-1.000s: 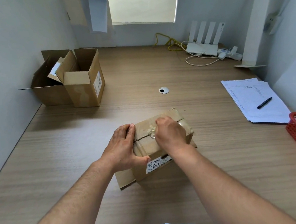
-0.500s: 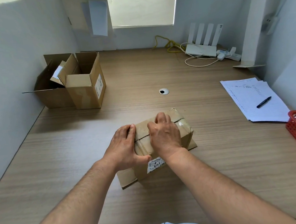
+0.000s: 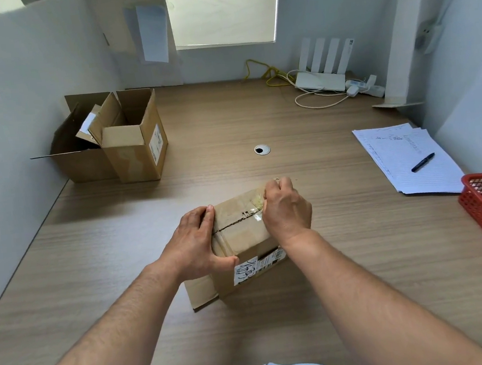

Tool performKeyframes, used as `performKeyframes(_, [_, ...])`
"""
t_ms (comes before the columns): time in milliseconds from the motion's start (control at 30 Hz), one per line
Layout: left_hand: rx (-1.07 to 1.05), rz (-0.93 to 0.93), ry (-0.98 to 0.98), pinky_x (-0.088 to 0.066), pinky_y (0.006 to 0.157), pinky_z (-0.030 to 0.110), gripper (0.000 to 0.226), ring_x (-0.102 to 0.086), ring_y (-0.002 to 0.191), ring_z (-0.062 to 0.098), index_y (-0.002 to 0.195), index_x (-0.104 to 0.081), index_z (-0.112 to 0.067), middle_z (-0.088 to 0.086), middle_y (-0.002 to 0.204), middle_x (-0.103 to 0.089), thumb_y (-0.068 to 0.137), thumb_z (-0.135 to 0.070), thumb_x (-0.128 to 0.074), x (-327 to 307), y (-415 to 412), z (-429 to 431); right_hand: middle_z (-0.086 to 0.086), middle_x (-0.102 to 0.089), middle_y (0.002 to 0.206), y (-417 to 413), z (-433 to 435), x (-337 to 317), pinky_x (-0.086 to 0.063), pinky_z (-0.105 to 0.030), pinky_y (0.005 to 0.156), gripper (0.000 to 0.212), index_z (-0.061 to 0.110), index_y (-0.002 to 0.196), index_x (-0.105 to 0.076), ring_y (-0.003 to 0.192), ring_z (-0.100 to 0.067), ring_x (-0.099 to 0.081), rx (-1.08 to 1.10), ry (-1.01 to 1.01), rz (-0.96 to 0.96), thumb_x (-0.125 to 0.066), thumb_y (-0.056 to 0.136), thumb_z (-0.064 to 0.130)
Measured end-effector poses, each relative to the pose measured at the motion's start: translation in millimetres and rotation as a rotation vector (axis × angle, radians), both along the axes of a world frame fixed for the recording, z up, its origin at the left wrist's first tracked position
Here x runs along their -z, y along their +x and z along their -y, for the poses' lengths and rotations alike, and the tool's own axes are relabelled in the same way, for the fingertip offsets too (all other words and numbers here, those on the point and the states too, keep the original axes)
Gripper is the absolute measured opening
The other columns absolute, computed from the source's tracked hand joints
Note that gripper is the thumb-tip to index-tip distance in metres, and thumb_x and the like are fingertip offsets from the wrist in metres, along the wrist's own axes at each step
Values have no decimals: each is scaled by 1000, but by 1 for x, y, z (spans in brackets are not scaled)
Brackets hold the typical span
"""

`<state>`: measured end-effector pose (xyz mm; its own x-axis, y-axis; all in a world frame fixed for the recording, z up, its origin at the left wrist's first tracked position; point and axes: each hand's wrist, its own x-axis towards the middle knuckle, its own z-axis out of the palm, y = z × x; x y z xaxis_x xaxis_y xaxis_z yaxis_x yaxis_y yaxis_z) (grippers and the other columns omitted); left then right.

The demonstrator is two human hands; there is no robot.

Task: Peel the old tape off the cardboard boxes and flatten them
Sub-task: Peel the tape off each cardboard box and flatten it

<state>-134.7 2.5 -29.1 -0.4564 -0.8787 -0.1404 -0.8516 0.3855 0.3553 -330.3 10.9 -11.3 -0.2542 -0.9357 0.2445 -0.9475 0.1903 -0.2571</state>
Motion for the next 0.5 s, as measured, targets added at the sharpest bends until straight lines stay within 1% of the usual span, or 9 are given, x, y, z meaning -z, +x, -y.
performKeyframes(67, [-3, 8, -3, -7, 117, 31, 128, 4, 142, 11, 153, 5, -17, -8, 155, 0, 61, -78, -59, 0, 0, 0, -8, -53, 105, -2, -3, 2, -35, -28, 60, 19, 12, 108, -56, 81, -21, -54, -29, 5, -55, -43, 95, 12])
performKeyframes(100, [-3, 13, -4, -7, 117, 31, 128, 4, 141, 10, 153, 5, -17, -8, 155, 0, 60, -78, -59, 0, 0, 0, -8, -54, 106, -3, -5, 4, -34, -28, 61, 21, 12, 108, -58, 85, -22, -56, -49, 16, -64, -41, 97, 17])
performKeyframes(200, [-7, 22, -11, -6, 116, 30, 128, 4, 140, 9, 153, 5, -16, -8, 155, 0, 61, -77, -59, 1, -1, 1, -8, -56, 108, 1, -7, 2, -35, -28, 64, 42, 13, 108, -63, 94, -23, -58, -77, 43, -49, -34, 99, 43])
performKeyframes(267, [-6, 29, -6, -6, 116, 30, 127, 4, 141, 10, 153, 5, -16, -7, 155, 0, 62, -77, -59, 1, -1, 1, -8, -53, 112, 4, -7, -1, -40, -31, 68, 49, 14, 112, -60, 100, -22, -54, -79, 80, -94, -40, 94, 55])
performKeyframes(300, [-5, 30, -3, -6, 116, 30, 127, 4, 141, 10, 153, 5, -17, -7, 155, 0, 62, -76, -60, 1, -1, 1, -9, -51, 114, 5, -7, -2, -42, -32, 71, 48, 14, 115, -57, 101, -22, -53, -81, 98, -114, -46, 92, 54])
performKeyframes(367, [6, 35, 4, -6, 117, 29, 128, 4, 141, 11, 153, 6, -17, -7, 155, 0, 61, -77, -59, 0, 0, 2, -9, -51, 116, 7, -9, -4, -45, -32, 74, 37, 13, 118, -55, 102, -22, -54, -87, 96, -115, -51, 94, 42])
performKeyframes(433, [35, 55, 13, -6, 117, 30, 131, 3, 141, 12, 153, 6, -17, -8, 154, -1, 55, -81, -54, -3, 5, 3, -8, -56, 112, 9, -11, -6, -44, -31, 72, 25, 12, 116, -56, 97, -22, -57, -106, 63, -124, -48, 97, 27])
performKeyframes(500, [57, 97, 12, -4, 118, 30, 133, 3, 142, 13, 153, 5, -18, -8, 155, -1, 50, -85, -46, -6, 13, 5, -9, -59, 108, 13, -14, -6, -42, -30, 68, 22, 10, 114, -56, 90, -22, -58, -143, 51, -129, -44, 97, 16])
